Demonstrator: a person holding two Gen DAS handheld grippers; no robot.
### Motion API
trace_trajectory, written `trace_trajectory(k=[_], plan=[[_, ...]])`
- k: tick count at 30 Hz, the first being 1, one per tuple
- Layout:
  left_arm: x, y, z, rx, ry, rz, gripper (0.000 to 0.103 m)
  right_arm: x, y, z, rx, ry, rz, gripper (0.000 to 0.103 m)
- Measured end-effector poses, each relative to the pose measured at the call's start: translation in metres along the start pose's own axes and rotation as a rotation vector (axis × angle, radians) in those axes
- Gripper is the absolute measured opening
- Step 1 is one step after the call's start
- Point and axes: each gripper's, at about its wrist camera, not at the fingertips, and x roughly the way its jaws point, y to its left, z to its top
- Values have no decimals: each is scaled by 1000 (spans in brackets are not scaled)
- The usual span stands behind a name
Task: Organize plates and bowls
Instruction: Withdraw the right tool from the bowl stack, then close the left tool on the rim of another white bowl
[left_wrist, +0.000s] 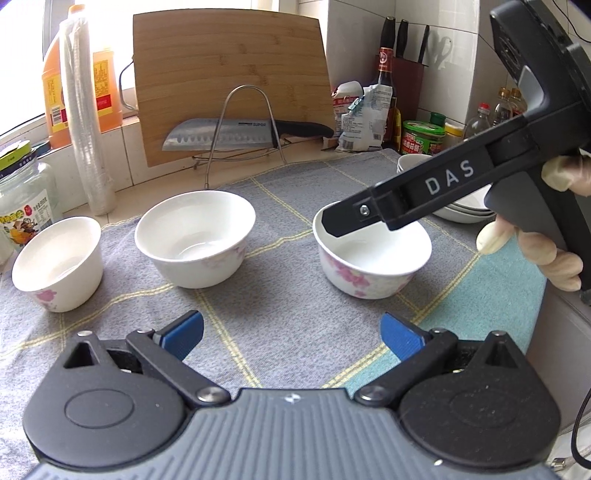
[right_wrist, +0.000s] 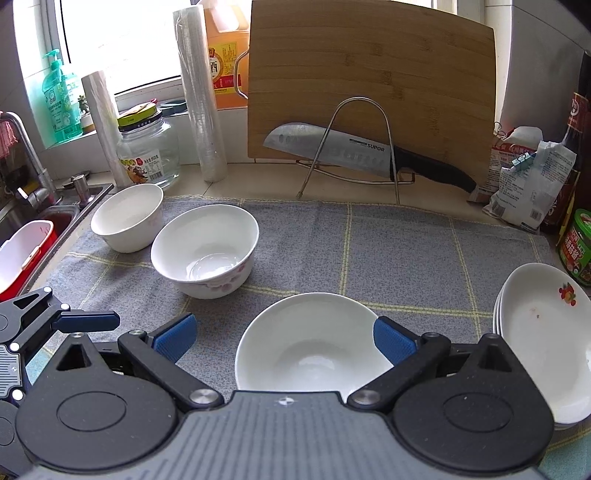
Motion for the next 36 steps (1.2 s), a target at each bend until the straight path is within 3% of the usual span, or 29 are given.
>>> trace_trajectory(k=[8,16,20,28,36], plan=[[-5,17,-1,-47,11,102,102,-1,14,7,-64,2,50,103],[4,18,18,-158,33,230,102,19,-8,25,-131,-5,163,103],[5,11,28,-146,31,281,102,26,-18,31,-152,-17,194,103],[7,17,32,-141,42,244,102,31,-22,30,-136,-9,178,103],[1,56,47,-111,64,199,102,34,-1,28,-185,-19,119,103]])
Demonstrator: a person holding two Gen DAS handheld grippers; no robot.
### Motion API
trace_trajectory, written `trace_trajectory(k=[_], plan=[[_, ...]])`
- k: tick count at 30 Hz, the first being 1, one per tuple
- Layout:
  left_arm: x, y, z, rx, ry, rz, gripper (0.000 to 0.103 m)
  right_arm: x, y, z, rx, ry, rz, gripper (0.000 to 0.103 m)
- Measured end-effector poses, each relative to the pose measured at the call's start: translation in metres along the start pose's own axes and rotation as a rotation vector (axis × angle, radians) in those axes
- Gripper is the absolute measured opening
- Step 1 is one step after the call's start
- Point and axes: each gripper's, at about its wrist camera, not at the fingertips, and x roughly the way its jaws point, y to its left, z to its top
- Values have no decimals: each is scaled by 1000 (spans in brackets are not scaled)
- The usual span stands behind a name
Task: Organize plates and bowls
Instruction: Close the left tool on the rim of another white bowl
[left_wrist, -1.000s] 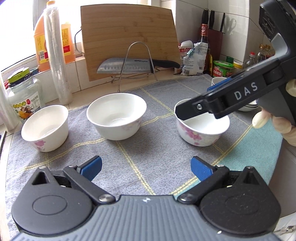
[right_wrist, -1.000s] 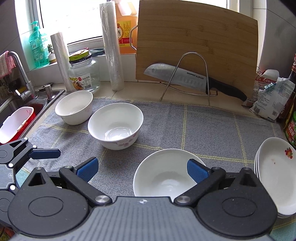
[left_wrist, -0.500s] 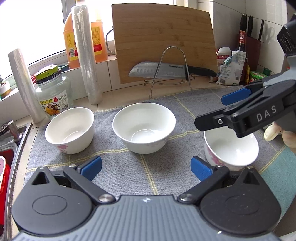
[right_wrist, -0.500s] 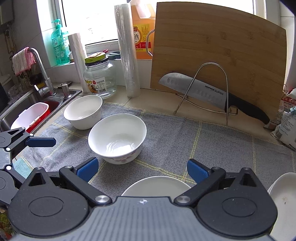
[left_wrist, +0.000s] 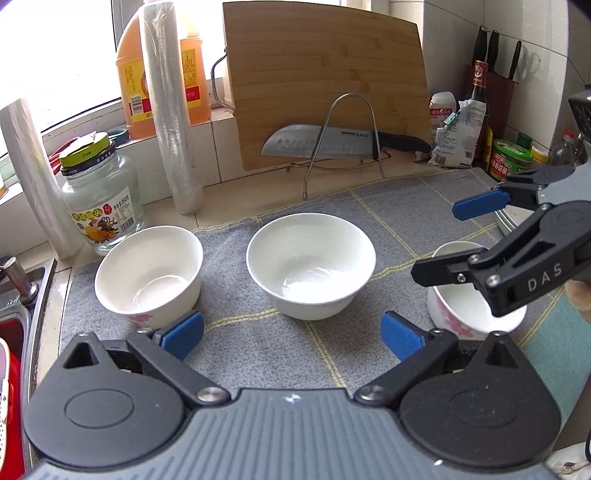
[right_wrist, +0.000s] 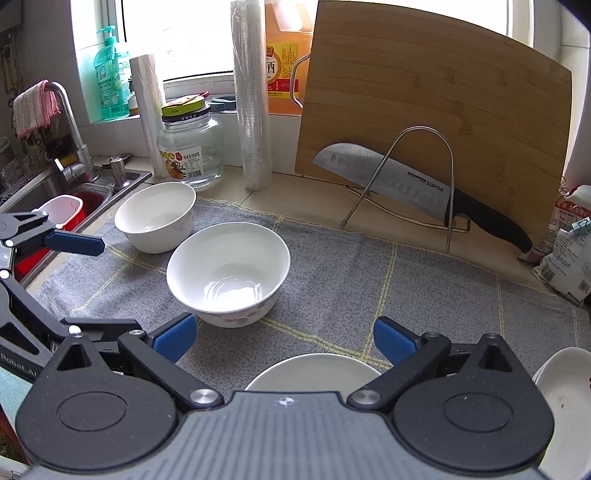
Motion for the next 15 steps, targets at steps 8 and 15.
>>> trace_trajectory(k=[8,15], plan=[[19,24,35,46,34,-32,102,17,28,0,-86,35,-24,103],[55,22,53,59,58,-112,101,39,38,9,-143,57,-12,103]])
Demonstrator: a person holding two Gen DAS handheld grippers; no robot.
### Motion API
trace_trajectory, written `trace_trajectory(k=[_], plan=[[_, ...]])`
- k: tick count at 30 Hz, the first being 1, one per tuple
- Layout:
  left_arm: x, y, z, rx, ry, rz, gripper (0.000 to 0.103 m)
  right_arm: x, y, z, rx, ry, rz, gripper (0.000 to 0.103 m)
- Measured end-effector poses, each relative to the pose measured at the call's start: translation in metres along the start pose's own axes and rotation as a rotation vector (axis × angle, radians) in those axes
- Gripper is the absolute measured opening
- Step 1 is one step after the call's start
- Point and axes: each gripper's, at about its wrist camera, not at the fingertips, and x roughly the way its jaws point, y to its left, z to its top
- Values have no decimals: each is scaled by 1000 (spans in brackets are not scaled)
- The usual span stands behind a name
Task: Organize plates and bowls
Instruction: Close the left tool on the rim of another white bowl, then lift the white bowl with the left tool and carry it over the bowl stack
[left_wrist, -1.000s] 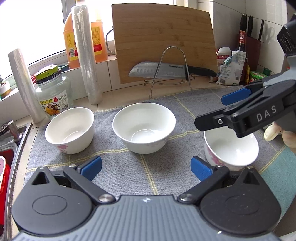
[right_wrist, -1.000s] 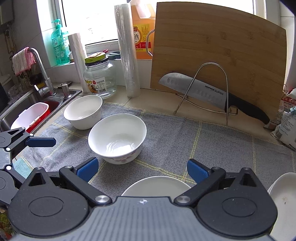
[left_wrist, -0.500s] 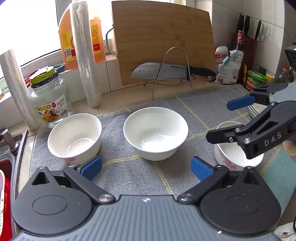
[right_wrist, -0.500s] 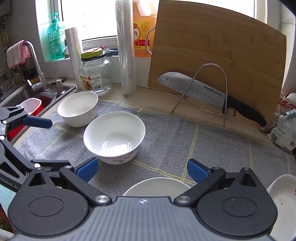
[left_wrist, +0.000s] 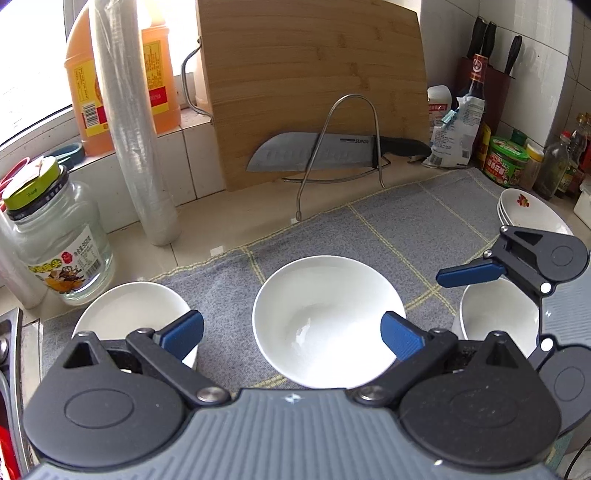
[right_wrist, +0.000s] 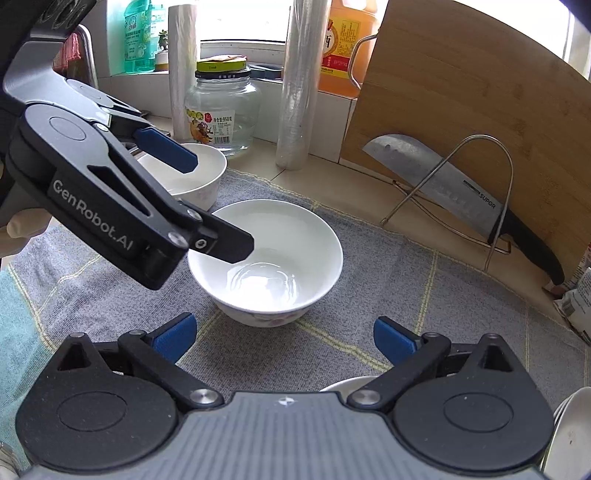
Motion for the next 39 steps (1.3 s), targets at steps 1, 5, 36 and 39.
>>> trace_trajectory(k=[1,5,36,39], plan=[[5,0,2,4,4,-11,101,3,0,1,-2,3,2,103],[21,2,7,15,34,-30,99,15,-2,5,-4,15,15,103],[52,6,18,21,140,-146,84,34,7,16,-65,17,52,91],[52,7,19,13,141,-151,84,33,7,16,-64,21,51,91]])
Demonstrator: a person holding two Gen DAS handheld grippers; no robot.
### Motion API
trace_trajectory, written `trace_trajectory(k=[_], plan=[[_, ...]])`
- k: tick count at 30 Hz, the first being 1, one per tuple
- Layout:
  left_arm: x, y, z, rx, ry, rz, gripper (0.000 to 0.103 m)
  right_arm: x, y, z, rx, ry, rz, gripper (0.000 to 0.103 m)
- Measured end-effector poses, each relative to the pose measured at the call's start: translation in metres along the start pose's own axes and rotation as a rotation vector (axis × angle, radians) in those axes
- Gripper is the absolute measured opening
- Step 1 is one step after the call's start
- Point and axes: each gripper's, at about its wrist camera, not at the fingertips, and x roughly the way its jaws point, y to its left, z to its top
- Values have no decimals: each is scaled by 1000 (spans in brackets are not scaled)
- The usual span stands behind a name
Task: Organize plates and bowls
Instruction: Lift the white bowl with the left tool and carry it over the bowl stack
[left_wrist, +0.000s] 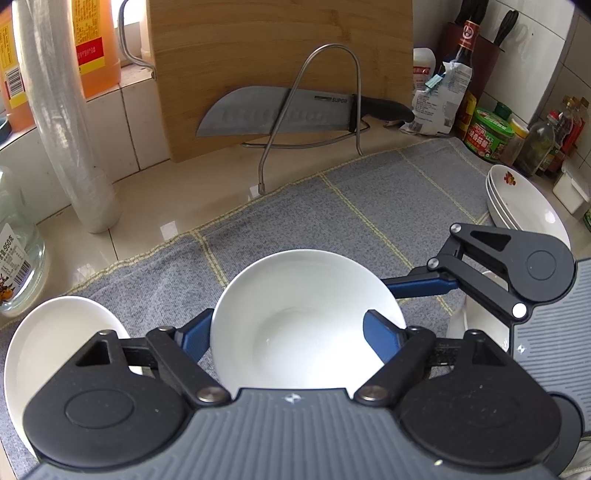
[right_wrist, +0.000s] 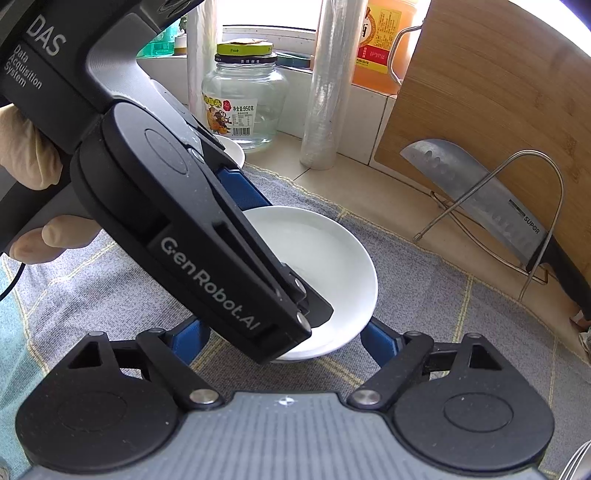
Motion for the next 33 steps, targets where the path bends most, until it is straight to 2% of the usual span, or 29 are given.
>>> trace_trajectory(k=[23,33], plan=[[-27,-10,-1,-39,-38,6,80,-23,4,-1,-19,-28,-8,91],[-47,-26,2,-7,-77,8,80,-45,5,-7,3,-61,-23,91]])
